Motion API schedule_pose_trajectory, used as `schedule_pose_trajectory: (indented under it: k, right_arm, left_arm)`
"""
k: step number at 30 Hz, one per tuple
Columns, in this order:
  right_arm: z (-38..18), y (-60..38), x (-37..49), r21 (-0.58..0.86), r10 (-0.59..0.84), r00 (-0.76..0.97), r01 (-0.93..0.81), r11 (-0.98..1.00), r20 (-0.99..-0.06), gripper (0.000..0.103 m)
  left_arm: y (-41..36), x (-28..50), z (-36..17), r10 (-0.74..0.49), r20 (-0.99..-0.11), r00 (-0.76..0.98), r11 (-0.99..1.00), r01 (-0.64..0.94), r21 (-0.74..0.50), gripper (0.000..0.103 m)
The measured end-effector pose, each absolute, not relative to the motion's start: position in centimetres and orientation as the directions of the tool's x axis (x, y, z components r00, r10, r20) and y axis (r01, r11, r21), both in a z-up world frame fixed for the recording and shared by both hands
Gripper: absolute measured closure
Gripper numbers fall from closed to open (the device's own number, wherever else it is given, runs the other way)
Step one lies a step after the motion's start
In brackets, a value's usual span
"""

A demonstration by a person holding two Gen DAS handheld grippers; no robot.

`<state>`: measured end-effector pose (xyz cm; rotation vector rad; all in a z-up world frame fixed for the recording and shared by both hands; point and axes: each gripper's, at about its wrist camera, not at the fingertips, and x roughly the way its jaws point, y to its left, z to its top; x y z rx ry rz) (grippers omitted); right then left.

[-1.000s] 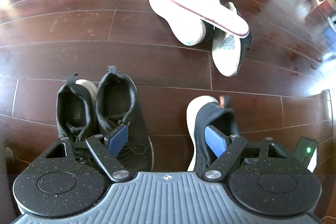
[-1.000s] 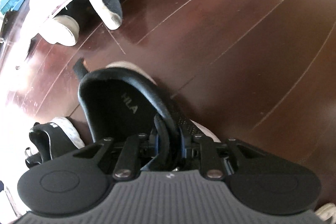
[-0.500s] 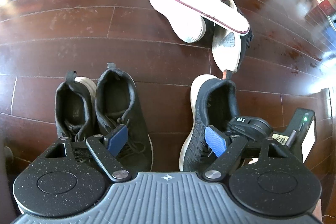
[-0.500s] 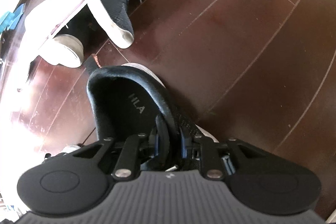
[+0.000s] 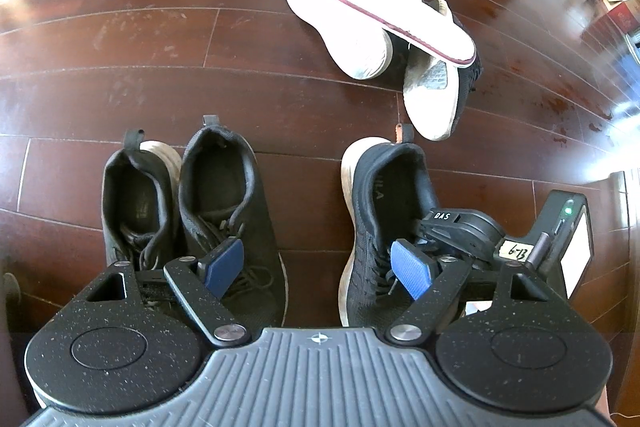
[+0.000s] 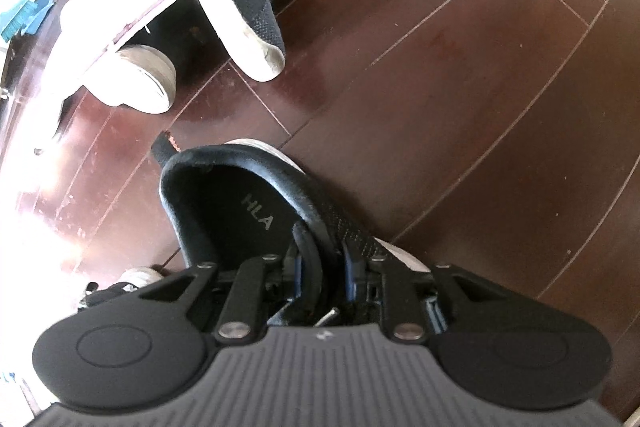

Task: Organize scattered shoes
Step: 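Set the black FILA sneaker down beside the black pair with the right tool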

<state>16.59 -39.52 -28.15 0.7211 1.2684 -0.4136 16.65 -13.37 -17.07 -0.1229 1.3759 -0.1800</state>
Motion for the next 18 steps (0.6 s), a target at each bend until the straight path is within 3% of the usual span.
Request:
schedule_pose_trajectory:
  k: [13,18]
  right_arm:
    - [-27.2,-41.2,15.6,0.301,0.145,0.296,0.597,0.744,-0.944,0.083]
    - [-25.4,-42.7,14.8,0.271,0.101,0.308,0.581,0.768,-0.946,0.084]
  left_arm:
    - [-13.8,16.6,-17.1,-0.214,-0.961,0.176,0.977,0.063,-0.206,0.018]
    - [-14.2,16.4,-17.1,-0.221,-0.961,0.169,0.975,0.075,-0.211,0.018]
